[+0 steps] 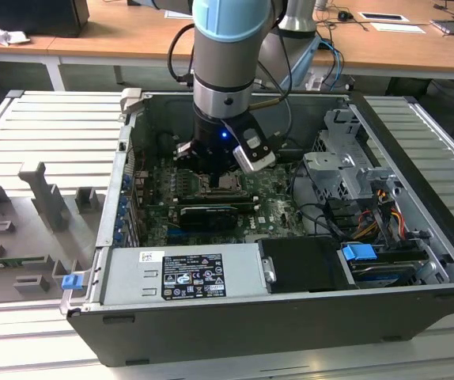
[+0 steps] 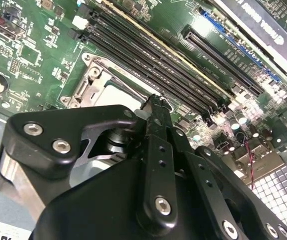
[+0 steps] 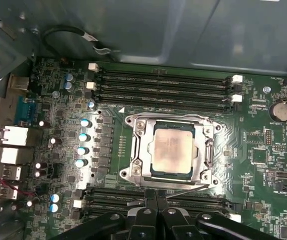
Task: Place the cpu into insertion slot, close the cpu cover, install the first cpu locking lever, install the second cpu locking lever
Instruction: 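Install the second cpu locking lever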
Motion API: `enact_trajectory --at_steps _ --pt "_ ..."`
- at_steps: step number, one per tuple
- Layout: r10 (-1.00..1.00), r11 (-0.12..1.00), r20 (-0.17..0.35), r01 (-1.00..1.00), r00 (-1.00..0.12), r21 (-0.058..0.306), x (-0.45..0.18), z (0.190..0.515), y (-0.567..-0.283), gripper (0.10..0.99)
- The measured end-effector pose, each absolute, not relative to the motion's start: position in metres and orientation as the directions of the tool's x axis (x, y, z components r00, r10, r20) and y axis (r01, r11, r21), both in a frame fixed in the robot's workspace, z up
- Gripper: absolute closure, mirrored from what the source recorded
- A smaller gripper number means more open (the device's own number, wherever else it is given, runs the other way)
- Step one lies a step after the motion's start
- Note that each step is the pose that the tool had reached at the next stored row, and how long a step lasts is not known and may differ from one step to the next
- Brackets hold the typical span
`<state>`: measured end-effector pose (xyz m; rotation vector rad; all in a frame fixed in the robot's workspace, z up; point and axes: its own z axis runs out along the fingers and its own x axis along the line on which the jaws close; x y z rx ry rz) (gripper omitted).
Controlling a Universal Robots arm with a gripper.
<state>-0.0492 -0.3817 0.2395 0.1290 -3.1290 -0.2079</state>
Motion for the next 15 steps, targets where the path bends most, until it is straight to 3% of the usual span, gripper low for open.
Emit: enact_trajectory --at_steps 15 --pt "-0.082 0.986 -0.004 -0.082 -0.997 0.147 -0.060 0.238 -0.387 0.980"
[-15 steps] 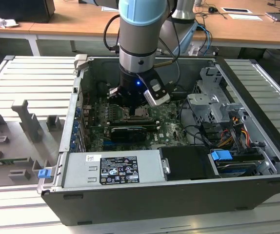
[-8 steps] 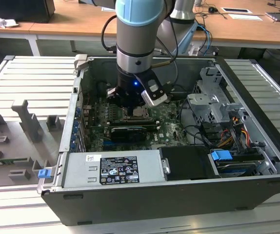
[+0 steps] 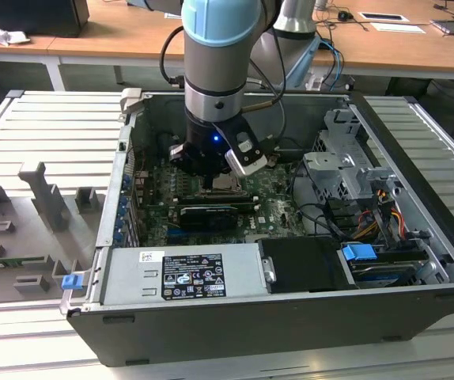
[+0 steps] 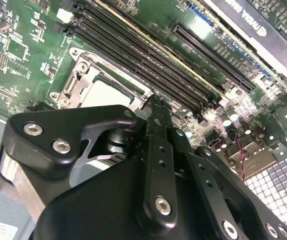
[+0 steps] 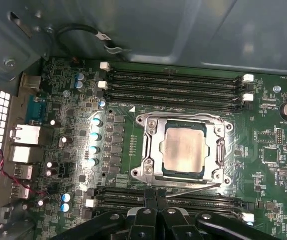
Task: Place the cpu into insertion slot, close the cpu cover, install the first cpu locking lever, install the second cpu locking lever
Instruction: 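Install the second cpu locking lever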
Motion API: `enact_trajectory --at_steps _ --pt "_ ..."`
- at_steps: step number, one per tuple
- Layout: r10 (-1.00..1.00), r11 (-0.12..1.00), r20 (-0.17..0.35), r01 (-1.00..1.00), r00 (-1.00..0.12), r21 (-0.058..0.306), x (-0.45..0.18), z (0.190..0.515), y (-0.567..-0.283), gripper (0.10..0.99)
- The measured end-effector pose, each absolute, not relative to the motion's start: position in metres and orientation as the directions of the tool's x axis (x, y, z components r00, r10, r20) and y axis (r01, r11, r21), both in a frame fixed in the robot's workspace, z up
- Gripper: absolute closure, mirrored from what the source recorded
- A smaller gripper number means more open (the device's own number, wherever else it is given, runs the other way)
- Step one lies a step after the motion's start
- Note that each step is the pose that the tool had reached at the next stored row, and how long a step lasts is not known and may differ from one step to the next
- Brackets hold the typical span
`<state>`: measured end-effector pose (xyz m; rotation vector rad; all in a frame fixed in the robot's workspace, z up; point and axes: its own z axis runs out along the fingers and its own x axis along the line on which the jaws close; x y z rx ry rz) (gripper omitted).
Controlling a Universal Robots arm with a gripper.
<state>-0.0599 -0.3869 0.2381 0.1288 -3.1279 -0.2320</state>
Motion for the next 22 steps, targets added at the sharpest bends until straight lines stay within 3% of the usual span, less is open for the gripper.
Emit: enact_trajectory --at_steps 22 --pt "-0.082 0.978 -0.007 -0.082 -0.997 0.193 -0.059 0.234 -0.399 0.980"
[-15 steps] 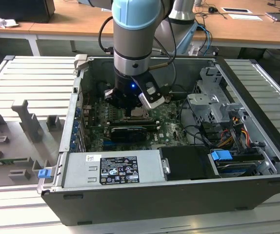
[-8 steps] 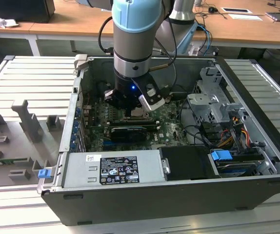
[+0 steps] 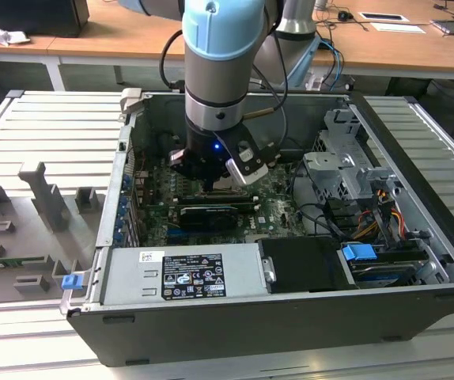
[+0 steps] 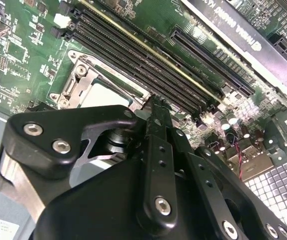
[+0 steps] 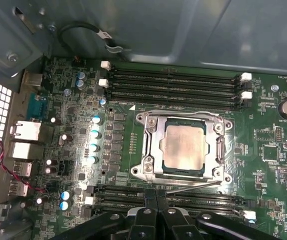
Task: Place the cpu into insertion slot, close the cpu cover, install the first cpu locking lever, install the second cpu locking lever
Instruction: 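Install the second cpu locking lever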
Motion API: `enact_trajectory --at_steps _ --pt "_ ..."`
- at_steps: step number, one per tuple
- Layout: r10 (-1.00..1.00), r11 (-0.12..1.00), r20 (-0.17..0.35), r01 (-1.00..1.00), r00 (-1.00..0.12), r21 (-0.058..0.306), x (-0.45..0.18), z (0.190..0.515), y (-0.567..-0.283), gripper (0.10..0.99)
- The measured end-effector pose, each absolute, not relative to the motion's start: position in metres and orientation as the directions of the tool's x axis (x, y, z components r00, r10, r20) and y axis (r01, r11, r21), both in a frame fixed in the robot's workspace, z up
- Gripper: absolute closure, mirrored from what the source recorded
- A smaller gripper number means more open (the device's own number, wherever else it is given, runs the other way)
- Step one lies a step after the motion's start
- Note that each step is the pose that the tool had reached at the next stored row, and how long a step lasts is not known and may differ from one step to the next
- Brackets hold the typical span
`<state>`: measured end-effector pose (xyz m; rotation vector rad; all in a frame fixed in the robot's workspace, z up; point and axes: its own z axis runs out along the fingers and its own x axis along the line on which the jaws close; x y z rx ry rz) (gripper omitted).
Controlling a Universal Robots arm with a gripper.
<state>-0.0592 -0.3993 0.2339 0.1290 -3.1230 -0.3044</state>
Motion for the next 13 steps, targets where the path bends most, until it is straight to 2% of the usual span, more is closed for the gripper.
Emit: enact_trajectory --at_steps 9,13 --pt "-0.082 0.976 -0.008 -0.082 -0.997 0.203 -0.0592 0.2322 -0.4013 0.980" --pt "-0.082 0.972 -0.009 -0.082 -0.997 0.221 -0.0603 0.2296 -0.4017 0.980"
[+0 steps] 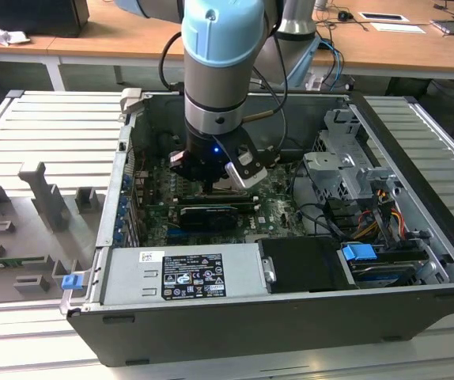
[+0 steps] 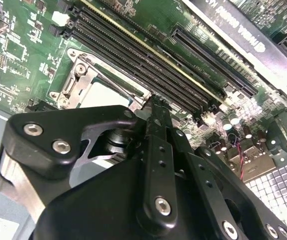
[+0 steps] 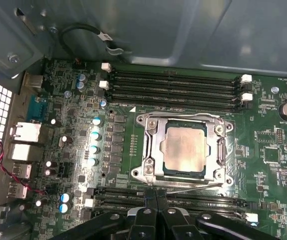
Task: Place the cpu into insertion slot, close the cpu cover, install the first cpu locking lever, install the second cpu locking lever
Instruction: 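Install the second cpu locking lever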
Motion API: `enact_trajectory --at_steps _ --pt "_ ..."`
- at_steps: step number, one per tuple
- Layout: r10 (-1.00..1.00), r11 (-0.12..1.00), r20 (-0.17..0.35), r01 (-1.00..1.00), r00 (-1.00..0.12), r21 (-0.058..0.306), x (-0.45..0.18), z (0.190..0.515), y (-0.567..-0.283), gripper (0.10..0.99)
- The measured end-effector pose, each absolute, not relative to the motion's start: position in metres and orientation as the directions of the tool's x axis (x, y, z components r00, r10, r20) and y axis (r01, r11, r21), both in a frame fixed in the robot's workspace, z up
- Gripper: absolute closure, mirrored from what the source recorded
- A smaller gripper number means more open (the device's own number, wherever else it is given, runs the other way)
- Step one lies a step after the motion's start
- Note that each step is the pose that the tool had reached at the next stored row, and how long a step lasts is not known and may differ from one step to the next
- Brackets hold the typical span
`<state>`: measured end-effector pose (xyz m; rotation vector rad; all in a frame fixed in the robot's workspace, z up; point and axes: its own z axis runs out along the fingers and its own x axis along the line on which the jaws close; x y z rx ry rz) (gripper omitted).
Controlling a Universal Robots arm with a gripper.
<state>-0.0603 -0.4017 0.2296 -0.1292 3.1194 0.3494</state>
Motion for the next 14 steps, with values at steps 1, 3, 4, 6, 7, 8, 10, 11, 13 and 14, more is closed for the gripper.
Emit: enact_trajectory --at_steps 1,3,4,6,7,8,10,11,13,14 --pt "-0.082 0.971 -0.009 -0.082 -0.997 0.224 -0.0605 0.2275 -0.4017 0.980" --pt "-0.082 0.971 -0.010 -0.082 -0.997 0.226 -0.0608 0.2236 -0.4017 0.980" --pt "-0.081 0.970 -0.010 -0.081 -0.997 0.228 -0.0610 0.2225 -0.4017 0.980" --pt "-0.081 0.970 -0.010 -0.082 -0.997 0.231 -0.0617 0.2211 -0.4018 0.980" --pt "-0.081 0.969 -0.010 -0.082 -0.997 0.233 -0.0621 0.2206 -0.4017 0.980" --pt "-0.081 0.969 -0.010 -0.082 -0.997 0.235 -0.0624 0.2203 -0.4017 0.980" --pt "-0.081 0.968 -0.011 -0.082 -0.997 0.238 -0.0633 0.2198 -0.4017 0.980" --pt "-0.081 0.968 -0.011 -0.082 -0.997 0.239 -0.0636 0.2196 -0.4017 0.980" --pt "-0.081 0.967 -0.011 -0.082 -0.997 0.240 -0.0644 0.2192 -0.4017 0.980" --pt "-0.081 0.967 -0.011 -0.081 -0.997 0.241 -0.0651 0.2189 -0.4017 0.980"
